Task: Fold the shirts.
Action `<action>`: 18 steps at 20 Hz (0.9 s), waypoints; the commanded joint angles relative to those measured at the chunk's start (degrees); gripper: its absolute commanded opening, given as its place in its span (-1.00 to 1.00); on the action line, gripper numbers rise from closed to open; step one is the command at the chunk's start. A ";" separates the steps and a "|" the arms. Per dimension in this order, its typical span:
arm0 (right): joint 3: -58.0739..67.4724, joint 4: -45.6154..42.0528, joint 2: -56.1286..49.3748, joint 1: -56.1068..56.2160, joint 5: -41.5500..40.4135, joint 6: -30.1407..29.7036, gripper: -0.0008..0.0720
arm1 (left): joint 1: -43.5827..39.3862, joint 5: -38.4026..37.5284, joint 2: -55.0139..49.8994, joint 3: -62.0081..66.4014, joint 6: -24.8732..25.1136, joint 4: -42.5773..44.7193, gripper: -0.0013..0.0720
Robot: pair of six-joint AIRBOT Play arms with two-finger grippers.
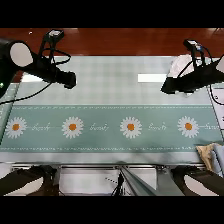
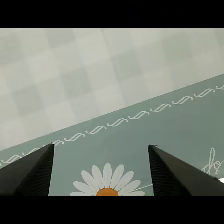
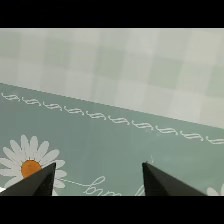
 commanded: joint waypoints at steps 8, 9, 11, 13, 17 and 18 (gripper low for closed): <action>0.02 0.00 -0.02 0.07 0.02 0.00 0.69 | -0.02 0.02 0.00 0.04 0.00 0.00 0.99; 0.02 0.02 -0.02 0.07 0.02 0.02 0.69 | -0.02 0.02 0.00 0.04 0.00 0.00 0.99; 0.02 0.00 -0.02 0.07 0.02 0.02 0.69 | -0.02 0.02 0.00 0.04 0.00 0.00 0.99; 0.02 0.02 -0.02 0.07 0.02 0.02 0.69 | -0.02 0.02 0.00 0.04 0.00 0.00 0.99; 0.02 -0.11 -0.07 0.07 -3.52 -0.02 0.69 | -0.02 0.02 0.00 0.04 0.00 0.00 0.99; 0.02 -0.07 -0.07 0.07 -6.40 0.02 0.69 | -0.02 0.00 0.00 0.04 0.00 0.00 0.99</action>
